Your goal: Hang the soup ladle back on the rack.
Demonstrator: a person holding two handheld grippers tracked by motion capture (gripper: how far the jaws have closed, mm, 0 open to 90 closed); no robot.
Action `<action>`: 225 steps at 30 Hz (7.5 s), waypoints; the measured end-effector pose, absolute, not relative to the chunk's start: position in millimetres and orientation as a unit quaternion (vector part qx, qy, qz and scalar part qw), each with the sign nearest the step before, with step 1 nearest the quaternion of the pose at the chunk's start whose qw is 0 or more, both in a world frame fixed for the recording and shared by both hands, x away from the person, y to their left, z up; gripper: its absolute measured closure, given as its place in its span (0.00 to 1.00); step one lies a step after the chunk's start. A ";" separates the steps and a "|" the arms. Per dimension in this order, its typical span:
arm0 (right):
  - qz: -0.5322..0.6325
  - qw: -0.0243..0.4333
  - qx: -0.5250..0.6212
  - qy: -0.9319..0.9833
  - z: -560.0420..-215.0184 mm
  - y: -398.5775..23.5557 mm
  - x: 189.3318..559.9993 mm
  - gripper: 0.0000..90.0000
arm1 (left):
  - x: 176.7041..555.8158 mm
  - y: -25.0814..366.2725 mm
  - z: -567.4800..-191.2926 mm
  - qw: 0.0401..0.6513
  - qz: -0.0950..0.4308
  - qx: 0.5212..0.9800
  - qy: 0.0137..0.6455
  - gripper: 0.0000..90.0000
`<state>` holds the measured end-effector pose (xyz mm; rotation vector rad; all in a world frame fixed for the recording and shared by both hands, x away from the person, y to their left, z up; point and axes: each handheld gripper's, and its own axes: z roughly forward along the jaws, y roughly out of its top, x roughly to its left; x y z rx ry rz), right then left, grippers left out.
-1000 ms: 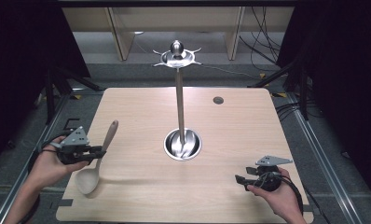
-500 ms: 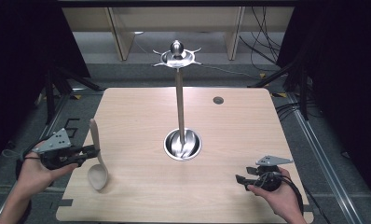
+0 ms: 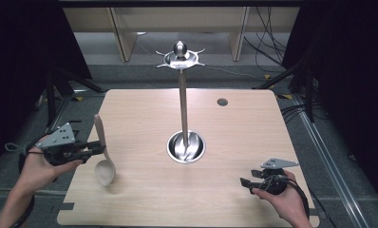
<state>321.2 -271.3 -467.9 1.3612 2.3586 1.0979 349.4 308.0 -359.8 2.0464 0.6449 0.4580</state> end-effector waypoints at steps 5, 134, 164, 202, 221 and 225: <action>0.372 0.104 0.460 0.799 -467.8 -271.5 321.2 0.45 | 354.4 300.8 -352.9 0.461 0.184 0.833 0.246 0.85; 0.376 0.112 0.448 0.803 -467.4 -271.3 321.5 0.45 | 443.6 221.4 -279.8 0.546 0.111 0.819 0.141 0.85; 0.376 0.115 0.448 0.803 -467.8 -271.5 321.7 0.45 | 451.8 208.5 -277.7 0.539 0.099 0.825 0.134 0.85; 0.376 0.114 0.447 0.804 -468.0 -271.6 322.0 0.45 | 456.7 195.9 -276.8 0.532 0.088 0.833 0.127 0.85; 0.377 0.115 0.446 0.803 -468.1 -271.6 321.9 0.45 | 461.7 189.6 -280.3 0.527 0.076 0.836 0.132 0.85; 0.374 0.113 0.447 0.804 -467.9 -271.5 321.8 0.45 | 462.4 188.5 -280.5 0.527 0.074 0.836 0.133 0.85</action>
